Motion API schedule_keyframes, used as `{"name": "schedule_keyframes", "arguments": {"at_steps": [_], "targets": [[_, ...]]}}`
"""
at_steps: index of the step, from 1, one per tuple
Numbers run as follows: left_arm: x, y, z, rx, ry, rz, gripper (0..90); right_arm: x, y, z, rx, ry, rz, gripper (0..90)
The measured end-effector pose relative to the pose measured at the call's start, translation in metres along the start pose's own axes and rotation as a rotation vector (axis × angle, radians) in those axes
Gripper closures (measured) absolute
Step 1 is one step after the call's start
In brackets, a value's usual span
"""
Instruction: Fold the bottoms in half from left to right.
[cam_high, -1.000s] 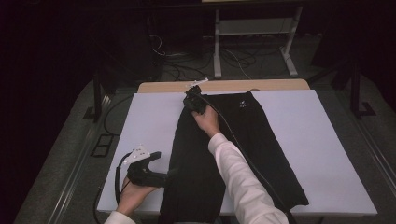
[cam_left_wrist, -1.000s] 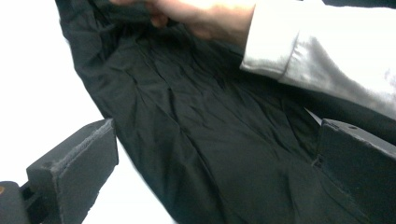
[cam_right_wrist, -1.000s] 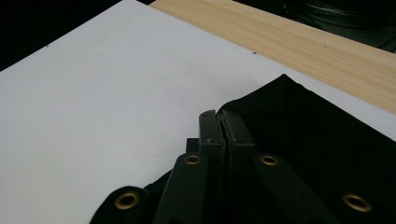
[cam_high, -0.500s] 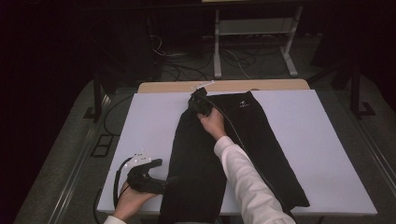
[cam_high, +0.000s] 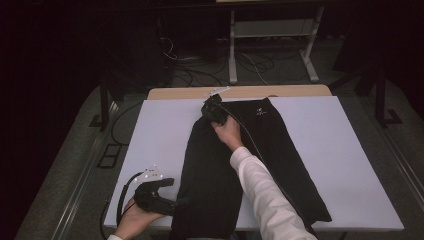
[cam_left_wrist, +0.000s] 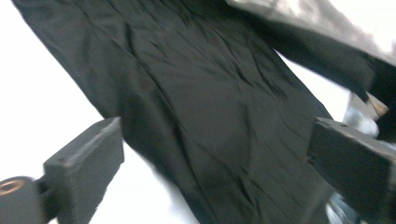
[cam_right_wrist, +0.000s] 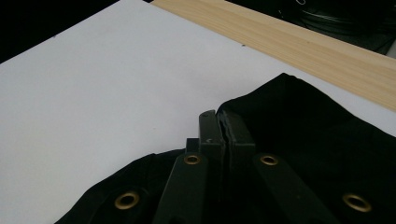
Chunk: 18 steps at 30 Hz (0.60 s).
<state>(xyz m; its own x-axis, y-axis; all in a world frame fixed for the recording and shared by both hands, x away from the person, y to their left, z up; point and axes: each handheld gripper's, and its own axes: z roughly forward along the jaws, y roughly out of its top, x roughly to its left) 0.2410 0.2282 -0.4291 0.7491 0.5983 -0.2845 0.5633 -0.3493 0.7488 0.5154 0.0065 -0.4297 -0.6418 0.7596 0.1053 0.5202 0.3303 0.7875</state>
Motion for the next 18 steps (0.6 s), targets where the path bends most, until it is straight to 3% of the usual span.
{"name": "schedule_keyframes", "arguments": {"at_steps": [12,18], "targets": [[-0.005,-0.01,0.001,0.095,-0.045,-0.008,6.0,0.005,-0.001,-0.003,-0.015,0.012,-0.008,86.7],[-0.004,-0.013,0.002,0.117,-0.062,-0.032,7.4,0.005,0.001,-0.004,-0.022,0.013,-0.006,86.7]]}}
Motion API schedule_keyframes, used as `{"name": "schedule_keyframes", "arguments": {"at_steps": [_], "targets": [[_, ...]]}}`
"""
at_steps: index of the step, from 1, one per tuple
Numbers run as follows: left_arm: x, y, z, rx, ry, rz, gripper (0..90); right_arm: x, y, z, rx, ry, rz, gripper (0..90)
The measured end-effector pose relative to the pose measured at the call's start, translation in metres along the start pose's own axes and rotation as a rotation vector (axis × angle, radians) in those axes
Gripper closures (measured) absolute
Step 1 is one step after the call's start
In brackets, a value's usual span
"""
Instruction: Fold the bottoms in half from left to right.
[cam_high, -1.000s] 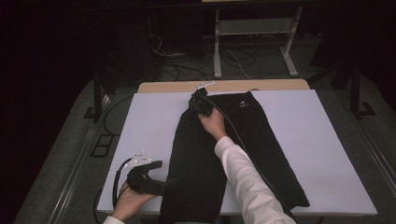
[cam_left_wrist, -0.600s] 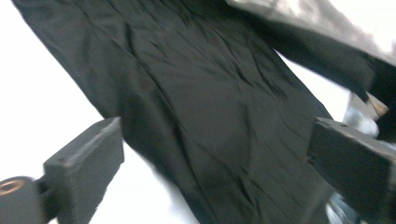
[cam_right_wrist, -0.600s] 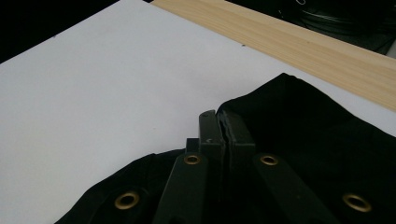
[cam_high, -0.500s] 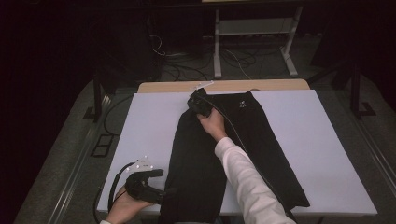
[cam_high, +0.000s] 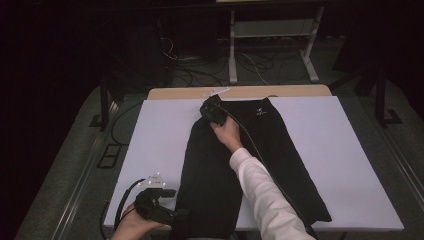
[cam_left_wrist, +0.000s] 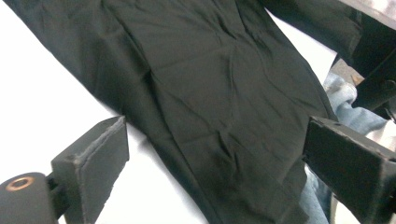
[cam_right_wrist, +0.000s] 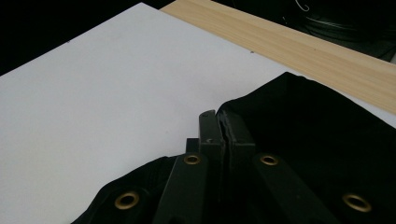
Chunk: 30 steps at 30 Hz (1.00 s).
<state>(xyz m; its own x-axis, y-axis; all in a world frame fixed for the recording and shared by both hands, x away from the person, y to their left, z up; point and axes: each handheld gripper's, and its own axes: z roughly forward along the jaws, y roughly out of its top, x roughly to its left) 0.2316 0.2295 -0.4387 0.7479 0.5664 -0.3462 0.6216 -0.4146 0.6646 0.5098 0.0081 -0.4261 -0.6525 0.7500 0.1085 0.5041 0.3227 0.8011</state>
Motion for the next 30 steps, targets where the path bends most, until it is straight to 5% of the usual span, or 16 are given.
{"name": "schedule_keyframes", "arguments": {"at_steps": [10,17,26,30], "targets": [[0.007,-0.009,-0.003,0.052,-0.034,0.013,18.4,-0.004,-0.001,-0.004,-0.015,0.002,0.01,86.8],[0.009,-0.013,-0.007,0.061,-0.053,0.033,43.3,-0.006,0.0,-0.006,-0.023,0.004,0.017,86.7],[0.007,-0.015,-0.005,0.082,-0.048,0.11,80.0,-0.009,-0.003,-0.008,-0.029,0.009,0.021,86.7],[0.009,-0.013,-0.003,0.092,-0.067,0.065,88.4,-0.01,-0.003,-0.01,-0.03,0.011,0.028,86.7]]}}
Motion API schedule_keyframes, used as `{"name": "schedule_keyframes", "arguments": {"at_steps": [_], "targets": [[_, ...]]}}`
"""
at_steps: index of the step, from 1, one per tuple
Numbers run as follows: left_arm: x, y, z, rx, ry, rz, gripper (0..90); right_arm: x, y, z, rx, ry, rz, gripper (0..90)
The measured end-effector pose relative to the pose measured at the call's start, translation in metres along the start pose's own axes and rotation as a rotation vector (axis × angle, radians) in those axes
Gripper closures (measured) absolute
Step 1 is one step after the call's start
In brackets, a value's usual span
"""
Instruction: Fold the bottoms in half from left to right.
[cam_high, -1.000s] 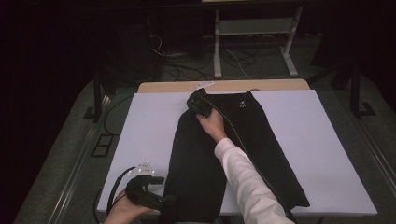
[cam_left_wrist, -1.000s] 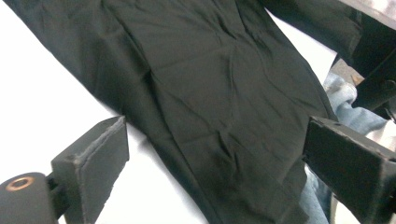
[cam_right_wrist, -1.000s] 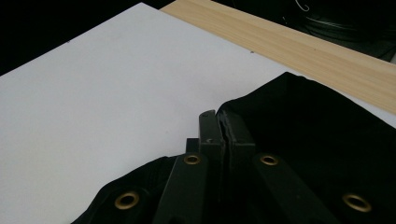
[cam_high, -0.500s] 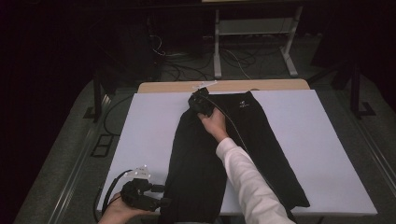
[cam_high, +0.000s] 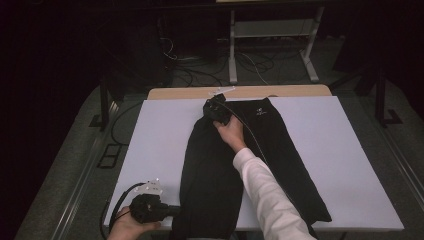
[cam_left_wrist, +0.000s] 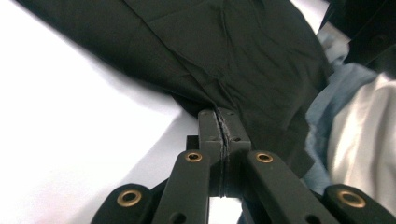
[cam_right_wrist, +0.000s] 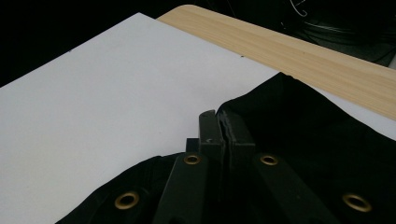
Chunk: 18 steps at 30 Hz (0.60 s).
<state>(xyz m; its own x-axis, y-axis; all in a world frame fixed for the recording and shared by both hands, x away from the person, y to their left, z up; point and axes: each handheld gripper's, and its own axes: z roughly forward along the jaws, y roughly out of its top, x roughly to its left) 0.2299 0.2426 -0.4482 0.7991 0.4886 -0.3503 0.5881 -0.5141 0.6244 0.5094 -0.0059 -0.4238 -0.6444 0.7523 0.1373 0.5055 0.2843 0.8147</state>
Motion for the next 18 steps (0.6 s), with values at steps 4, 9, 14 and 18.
{"name": "schedule_keyframes", "arguments": {"at_steps": [4,9,14,18], "targets": [[-0.002,0.003,0.001,-0.001,-0.002,-0.002,89.0,-0.003,0.0,-0.002,-0.004,0.006,0.001,86.7],[-0.002,0.01,0.0,-0.023,-0.022,0.001,89.1,-0.004,0.001,-0.005,-0.008,0.006,0.006,86.7],[-0.006,0.016,0.002,-0.029,-0.031,0.025,89.1,-0.012,0.006,-0.013,-0.022,-0.002,0.017,86.8],[-0.008,0.02,0.007,-0.025,-0.042,0.038,89.1,-0.022,0.009,-0.019,-0.035,-0.002,0.063,86.7]]}}
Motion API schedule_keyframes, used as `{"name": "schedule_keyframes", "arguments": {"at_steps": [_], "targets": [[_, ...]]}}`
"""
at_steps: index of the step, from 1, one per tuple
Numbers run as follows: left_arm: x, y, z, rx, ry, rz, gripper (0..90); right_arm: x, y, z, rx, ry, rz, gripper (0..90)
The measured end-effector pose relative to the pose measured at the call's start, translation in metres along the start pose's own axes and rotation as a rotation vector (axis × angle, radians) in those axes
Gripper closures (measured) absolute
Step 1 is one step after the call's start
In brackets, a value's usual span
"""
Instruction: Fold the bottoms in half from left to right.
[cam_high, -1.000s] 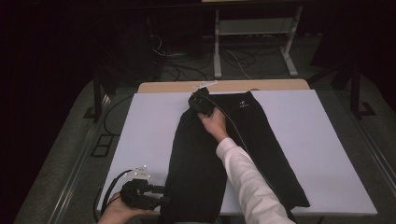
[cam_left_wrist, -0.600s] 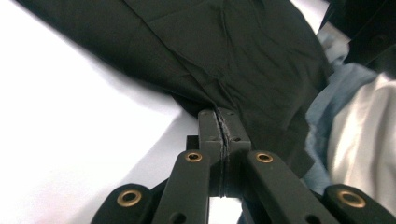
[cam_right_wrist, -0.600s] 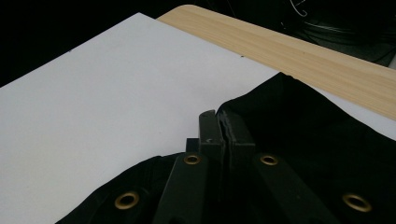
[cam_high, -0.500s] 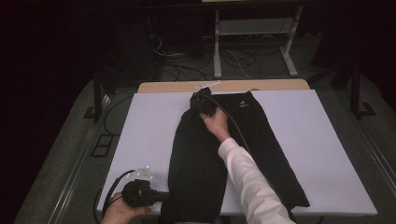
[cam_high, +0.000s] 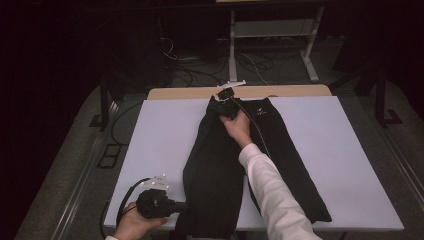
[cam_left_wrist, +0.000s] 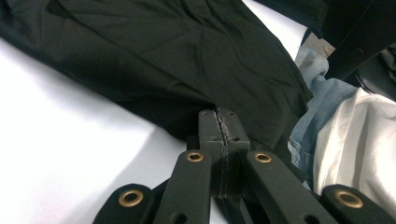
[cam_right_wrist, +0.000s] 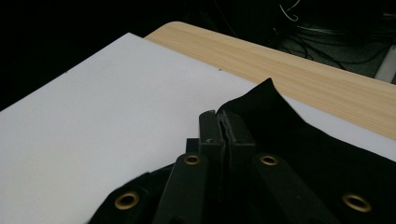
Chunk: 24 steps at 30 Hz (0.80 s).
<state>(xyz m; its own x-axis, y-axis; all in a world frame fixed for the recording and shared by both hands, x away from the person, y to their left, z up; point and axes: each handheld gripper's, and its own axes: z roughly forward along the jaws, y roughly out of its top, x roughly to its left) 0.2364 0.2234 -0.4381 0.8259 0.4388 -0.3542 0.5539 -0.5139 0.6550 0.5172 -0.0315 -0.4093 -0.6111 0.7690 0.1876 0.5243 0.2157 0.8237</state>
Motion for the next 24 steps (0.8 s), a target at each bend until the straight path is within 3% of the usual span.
{"name": "schedule_keyframes", "arguments": {"at_steps": [12,24], "targets": [[-0.002,0.003,0.003,-0.01,-0.002,-0.014,89.0,-0.014,0.007,-0.015,0.001,-0.025,0.002,86.7],[-0.011,0.014,0.006,-0.034,-0.031,0.015,89.0,-0.031,0.01,-0.027,0.01,-0.05,0.029,86.7]]}}
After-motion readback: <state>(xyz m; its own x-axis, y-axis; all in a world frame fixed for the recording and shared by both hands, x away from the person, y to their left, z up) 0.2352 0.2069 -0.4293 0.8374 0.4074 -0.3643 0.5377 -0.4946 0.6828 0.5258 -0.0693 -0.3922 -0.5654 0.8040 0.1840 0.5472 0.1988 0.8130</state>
